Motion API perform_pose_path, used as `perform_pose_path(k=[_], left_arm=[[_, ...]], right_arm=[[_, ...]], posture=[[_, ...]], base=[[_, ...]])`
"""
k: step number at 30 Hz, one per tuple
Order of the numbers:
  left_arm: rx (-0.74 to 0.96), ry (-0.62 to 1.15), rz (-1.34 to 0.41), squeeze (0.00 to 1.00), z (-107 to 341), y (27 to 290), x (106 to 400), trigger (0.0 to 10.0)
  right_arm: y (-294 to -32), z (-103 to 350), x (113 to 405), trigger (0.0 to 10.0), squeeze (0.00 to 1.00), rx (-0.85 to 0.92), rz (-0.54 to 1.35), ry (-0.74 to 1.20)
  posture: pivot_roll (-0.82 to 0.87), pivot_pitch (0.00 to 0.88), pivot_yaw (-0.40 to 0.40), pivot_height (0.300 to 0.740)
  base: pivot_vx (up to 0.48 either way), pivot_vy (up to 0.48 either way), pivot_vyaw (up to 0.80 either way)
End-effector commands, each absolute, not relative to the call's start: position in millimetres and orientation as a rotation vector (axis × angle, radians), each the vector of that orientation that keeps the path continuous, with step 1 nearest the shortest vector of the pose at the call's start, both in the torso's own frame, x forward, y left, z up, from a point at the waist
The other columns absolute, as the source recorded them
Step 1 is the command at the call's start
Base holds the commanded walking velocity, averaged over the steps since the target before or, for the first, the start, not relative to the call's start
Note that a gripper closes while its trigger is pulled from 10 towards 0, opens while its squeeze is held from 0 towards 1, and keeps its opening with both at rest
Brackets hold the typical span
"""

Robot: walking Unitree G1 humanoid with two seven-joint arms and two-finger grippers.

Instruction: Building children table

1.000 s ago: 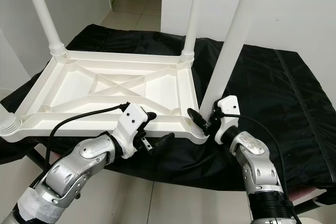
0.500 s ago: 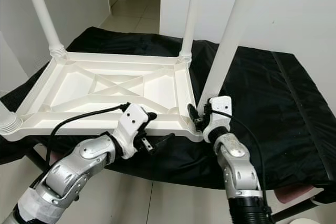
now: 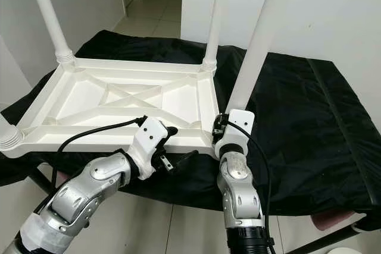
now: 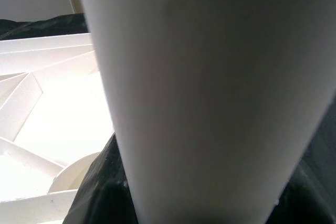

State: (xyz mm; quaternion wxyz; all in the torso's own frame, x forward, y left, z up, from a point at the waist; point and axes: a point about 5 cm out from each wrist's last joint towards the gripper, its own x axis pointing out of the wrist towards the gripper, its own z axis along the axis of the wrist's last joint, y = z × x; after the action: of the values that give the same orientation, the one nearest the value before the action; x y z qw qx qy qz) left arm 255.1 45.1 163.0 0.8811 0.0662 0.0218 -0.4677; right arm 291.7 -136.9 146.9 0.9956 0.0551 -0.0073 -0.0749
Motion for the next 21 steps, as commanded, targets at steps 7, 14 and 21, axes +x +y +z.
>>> perform_pose_path(k=[7,14,21], left_arm=[[0.156,0.032,-0.993,0.00,166.2,46.5,257.9,10.0],[0.160,0.030,-0.994,0.00,166.2,46.9,257.9,10.0],[0.163,0.027,-0.992,0.00,166.7,47.0,258.8,10.0]], right_arm=[[-132.3,152.0,287.7,10.0,1.00,0.204,-0.140,-0.048],[-151.0,152.9,288.3,10.0,0.15,0.146,-0.064,-0.064],[-164.9,149.1,288.6,10.0,0.00,0.090,0.082,-0.069]], posture=[[-0.04,0.001,-0.031,0.740],[-0.04,0.002,-0.032,0.740],[-0.05,0.002,-0.023,0.740]], base=[[0.000,0.000,0.00],[0.000,0.000,0.00],[0.000,0.000,0.00]])
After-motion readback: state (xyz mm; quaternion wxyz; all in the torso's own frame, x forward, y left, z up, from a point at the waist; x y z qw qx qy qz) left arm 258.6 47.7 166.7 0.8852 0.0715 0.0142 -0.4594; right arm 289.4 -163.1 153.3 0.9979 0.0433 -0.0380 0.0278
